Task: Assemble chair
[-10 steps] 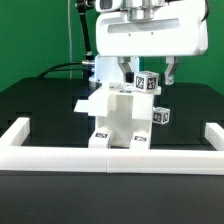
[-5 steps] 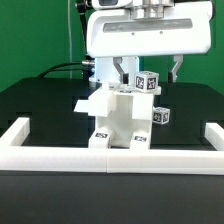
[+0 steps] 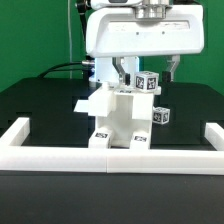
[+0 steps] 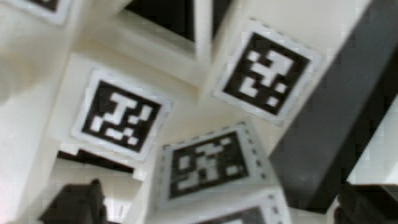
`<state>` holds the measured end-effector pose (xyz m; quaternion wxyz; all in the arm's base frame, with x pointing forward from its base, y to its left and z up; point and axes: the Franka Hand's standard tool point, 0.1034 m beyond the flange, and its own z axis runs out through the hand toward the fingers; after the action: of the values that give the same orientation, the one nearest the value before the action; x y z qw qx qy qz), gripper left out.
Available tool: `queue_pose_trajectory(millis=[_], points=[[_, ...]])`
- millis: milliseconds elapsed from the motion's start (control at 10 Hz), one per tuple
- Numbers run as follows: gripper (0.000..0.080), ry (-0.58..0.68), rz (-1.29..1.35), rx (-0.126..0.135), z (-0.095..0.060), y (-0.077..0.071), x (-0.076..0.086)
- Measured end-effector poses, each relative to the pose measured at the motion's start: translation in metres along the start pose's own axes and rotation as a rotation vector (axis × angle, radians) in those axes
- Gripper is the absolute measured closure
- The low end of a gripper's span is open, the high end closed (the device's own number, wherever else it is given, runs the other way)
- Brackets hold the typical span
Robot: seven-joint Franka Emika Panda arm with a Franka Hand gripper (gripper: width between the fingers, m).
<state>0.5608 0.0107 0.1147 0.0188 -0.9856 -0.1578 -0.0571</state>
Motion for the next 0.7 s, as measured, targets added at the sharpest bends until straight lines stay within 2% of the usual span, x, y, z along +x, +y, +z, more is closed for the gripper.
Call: queue_pose_trajectory(millis=[200, 300, 400, 500, 600, 700], points=[[0.0151, -0.001, -0.120, -0.001, 0.0000, 0.0020, -0.0006], [0.0280, -0.001, -0.105, -0.001, 0.0003, 0.0019, -0.0008], [0.0280, -0.001, -0.105, -0.001, 0.0004, 0.0020, -0.0009], [0.0418, -0.002, -0.089, -0.001, 0.0006, 0.0019, -0.0010], [0.0515, -0.002, -0.072, -0.001, 0.0007, 0.0020, -0.0010], [0.0515, -0.001, -0.038, 0.000, 0.0007, 0.0020, -0.0010]])
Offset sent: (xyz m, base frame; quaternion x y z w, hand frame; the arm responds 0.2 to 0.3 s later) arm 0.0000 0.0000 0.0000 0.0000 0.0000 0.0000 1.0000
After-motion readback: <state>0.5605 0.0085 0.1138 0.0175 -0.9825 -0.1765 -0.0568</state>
